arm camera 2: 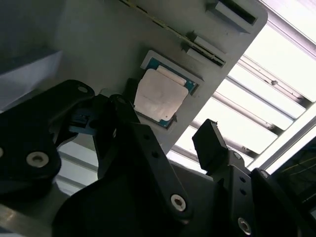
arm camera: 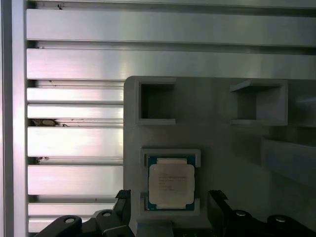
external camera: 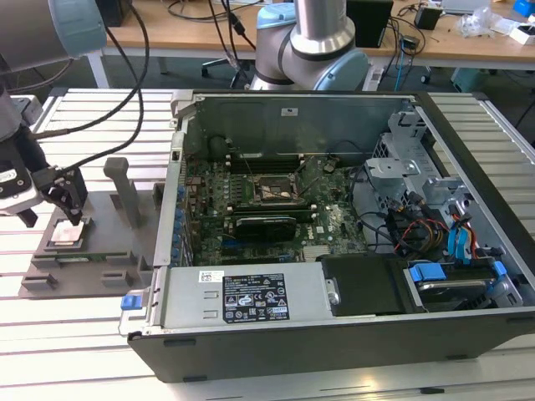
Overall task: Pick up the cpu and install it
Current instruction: 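Pick up the cpu and move it towards the insertion slot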
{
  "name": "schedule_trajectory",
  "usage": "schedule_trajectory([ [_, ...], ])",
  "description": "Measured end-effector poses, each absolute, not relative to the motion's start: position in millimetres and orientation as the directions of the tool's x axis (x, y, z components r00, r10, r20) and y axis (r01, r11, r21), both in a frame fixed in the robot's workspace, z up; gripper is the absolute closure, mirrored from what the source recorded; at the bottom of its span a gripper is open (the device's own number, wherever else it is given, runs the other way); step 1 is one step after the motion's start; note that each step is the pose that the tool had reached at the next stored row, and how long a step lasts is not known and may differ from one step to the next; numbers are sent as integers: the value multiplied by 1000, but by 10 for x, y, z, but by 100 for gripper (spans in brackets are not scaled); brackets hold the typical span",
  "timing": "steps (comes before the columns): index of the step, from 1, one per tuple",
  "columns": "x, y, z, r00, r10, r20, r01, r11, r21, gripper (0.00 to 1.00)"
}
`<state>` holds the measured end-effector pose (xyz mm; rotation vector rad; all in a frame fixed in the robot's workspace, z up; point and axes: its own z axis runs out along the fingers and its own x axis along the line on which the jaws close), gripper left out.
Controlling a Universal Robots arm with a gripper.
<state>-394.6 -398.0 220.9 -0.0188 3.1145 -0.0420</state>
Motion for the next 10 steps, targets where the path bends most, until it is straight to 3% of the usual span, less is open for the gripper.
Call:
schedule_trajectory([
  [10,-3912,-3981,1988,-1000,-17,-26,-16,999,-32,28],
])
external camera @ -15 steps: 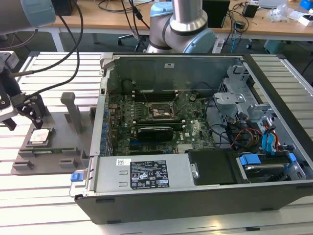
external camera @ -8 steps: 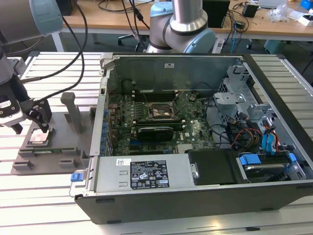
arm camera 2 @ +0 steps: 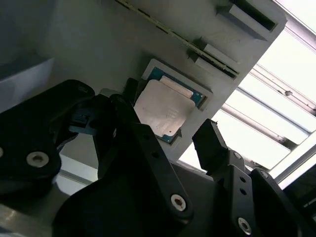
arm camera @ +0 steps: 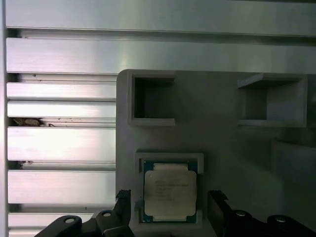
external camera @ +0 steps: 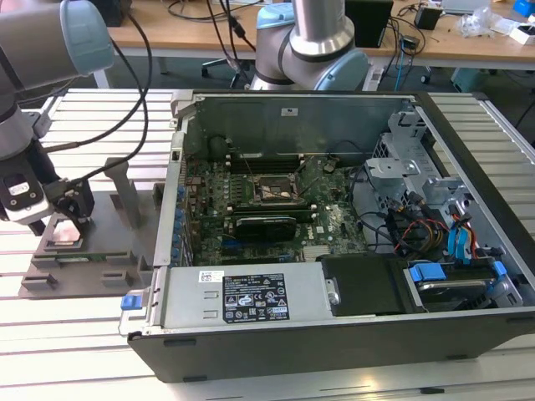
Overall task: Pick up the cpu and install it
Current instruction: 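Pick up the cpu and move it towards the insertion slot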
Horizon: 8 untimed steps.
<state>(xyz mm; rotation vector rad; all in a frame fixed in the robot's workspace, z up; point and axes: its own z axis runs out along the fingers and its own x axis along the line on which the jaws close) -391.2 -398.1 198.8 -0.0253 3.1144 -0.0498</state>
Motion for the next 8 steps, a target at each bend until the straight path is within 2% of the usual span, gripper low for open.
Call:
schedule_trajectory([
  [8,-3891,-3981,1900,-999,-20,-26,-19,999,-33,28],
])
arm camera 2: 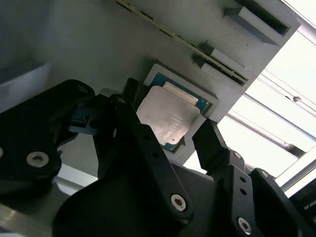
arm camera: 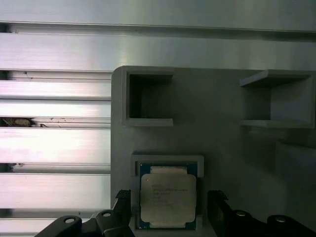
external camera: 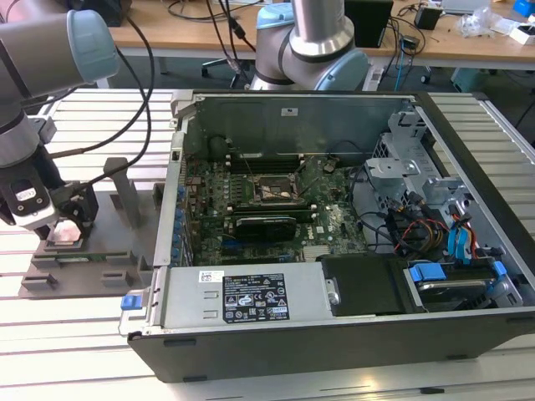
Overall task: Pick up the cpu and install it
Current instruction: 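Pick up the cpu and move it towards the insertion slot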
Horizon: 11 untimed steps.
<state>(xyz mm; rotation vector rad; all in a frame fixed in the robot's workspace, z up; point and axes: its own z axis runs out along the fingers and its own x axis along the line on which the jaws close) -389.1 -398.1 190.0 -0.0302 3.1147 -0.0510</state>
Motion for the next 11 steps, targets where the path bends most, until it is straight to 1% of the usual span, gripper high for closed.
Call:
schedule_trajectory([
  [7,-3893,-3971,1891,-999,-40,-26,-39,999,-33,28],
  [11,-3866,-3970,1887,-999,-40,-13,-40,999,-32,28],
])
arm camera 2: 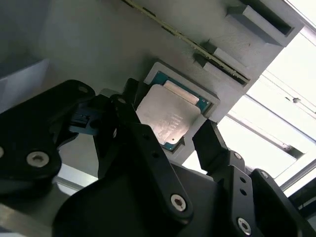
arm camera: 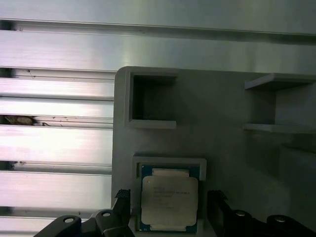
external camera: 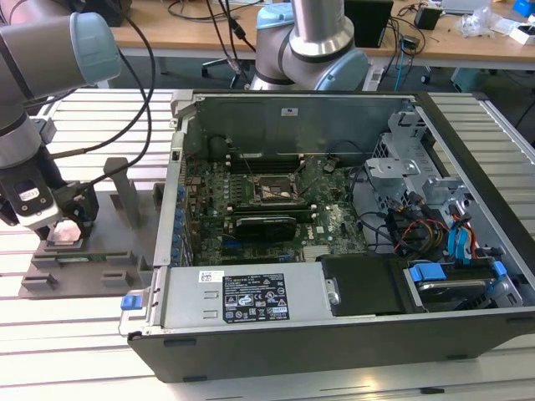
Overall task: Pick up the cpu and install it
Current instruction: 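Pick up the cpu and move it towards the insertion slot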
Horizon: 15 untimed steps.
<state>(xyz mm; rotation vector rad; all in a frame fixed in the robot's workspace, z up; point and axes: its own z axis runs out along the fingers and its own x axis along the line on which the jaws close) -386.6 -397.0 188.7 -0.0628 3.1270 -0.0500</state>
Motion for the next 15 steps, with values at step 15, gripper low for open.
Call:
schedule_trajectory([
  [15,-3853,-3970,1886,-999,-40,-8,-40,999,-32,43],
])
